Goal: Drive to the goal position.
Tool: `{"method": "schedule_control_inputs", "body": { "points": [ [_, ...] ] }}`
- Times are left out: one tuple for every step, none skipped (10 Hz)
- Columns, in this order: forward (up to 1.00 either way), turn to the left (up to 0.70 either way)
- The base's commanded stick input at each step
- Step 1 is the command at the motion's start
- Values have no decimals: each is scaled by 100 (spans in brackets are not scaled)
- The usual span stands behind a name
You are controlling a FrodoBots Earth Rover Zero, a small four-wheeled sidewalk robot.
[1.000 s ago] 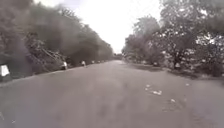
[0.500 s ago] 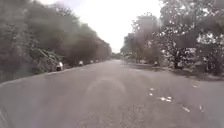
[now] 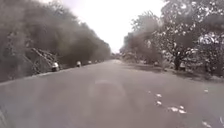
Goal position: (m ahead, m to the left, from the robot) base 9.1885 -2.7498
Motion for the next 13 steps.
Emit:
{"method": "schedule_control_inputs", "body": {
  "points": [
    [70,0],
    [70,0],
    [70,0],
    [70,0],
    [70,0],
    [70,0],
    [70,0],
    [70,0],
    [70,0],
    [70,0],
    [70,0],
    [70,0],
    [70,0]
  ]
}}
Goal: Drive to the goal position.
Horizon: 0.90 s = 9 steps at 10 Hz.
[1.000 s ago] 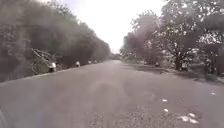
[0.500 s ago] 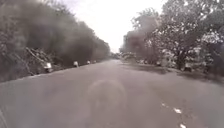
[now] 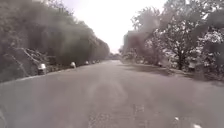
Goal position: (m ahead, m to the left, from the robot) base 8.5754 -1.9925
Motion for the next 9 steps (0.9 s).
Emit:
{"method": "schedule_control_inputs", "body": {
  "points": [
    [70,0],
    [70,0],
    [70,0],
    [70,0],
    [70,0],
    [70,0],
    [70,0],
    [70,0],
    [70,0]
  ]
}}
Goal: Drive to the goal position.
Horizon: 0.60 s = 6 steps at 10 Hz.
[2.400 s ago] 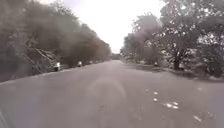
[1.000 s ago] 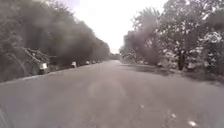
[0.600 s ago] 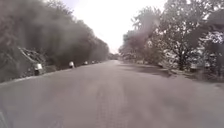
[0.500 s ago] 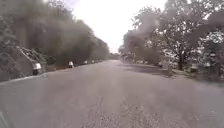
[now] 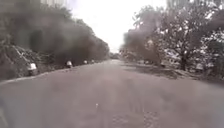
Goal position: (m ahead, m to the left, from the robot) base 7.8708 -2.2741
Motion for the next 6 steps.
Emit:
{"method": "schedule_control_inputs", "body": {
  "points": [
    [70,0],
    [70,0],
    [70,0],
    [70,0],
    [70,0],
    [70,0]
  ]
}}
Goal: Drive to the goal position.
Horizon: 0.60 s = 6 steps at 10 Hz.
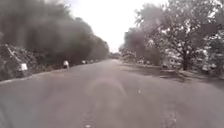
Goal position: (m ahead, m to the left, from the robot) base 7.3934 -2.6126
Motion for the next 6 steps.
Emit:
{"method": "schedule_control_inputs", "body": {
  "points": [
    [70,0],
    [70,0],
    [70,0],
    [70,0],
    [70,0],
    [70,0]
  ]
}}
